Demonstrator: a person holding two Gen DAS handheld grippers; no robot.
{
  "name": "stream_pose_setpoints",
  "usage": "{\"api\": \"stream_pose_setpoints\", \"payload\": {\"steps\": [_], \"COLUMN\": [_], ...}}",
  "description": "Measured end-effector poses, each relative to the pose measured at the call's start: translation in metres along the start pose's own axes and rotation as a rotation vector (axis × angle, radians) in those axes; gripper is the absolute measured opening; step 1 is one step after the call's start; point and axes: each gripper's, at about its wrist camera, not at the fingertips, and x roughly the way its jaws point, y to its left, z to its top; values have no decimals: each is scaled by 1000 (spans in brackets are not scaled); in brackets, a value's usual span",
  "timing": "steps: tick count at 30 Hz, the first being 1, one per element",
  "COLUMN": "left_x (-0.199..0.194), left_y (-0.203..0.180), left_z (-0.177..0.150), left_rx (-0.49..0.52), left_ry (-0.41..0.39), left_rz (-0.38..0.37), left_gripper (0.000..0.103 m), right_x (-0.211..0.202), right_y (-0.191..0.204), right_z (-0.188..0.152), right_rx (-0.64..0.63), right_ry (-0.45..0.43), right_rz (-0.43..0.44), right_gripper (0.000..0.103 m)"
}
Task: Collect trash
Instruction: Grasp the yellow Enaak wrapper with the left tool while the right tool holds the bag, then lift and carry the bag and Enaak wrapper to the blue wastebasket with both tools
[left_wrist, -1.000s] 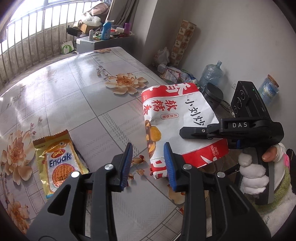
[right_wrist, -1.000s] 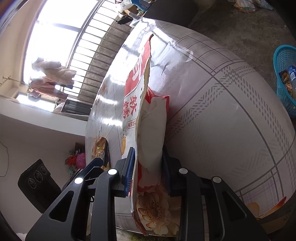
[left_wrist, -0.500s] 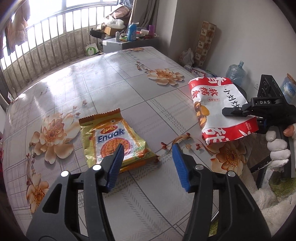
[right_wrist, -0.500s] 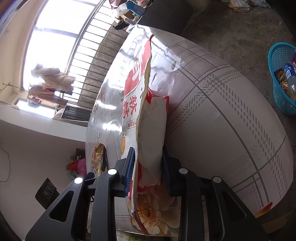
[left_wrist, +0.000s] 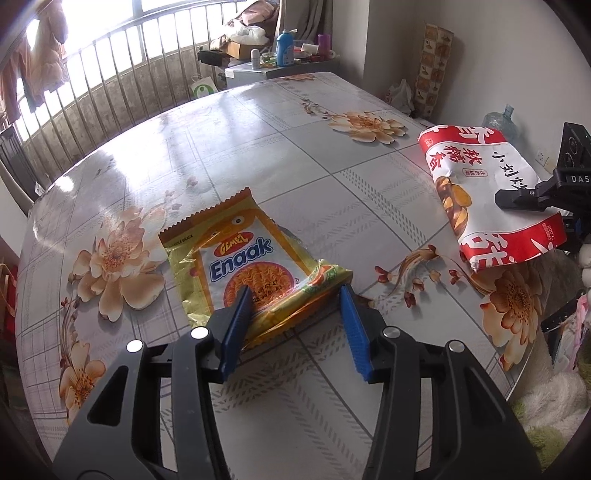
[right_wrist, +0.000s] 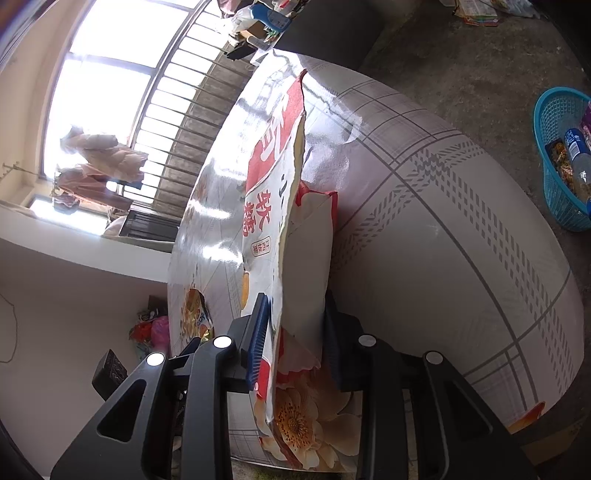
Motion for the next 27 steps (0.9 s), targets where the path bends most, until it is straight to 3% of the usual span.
{"api": "stream_pose_setpoints", "payload": {"steps": [4, 16, 27], "left_x": [0, -2, -17], "left_y": [4, 10, -29], "left_z": [0, 11, 36], "left_rx": [-13, -6, 98], "left_ry": [-7, -1, -72], "left_rz": [3, 14, 115], "left_gripper": [29, 5, 5], "right_x": [0, -1, -1], "right_y": [0, 3, 4], "right_z": [-1, -1, 0], "right_rx": [-3, -7, -8], "right_ry": [-1, -7, -5], "right_rz": [-3, -9, -10], "right_gripper": [29, 29, 28]}}
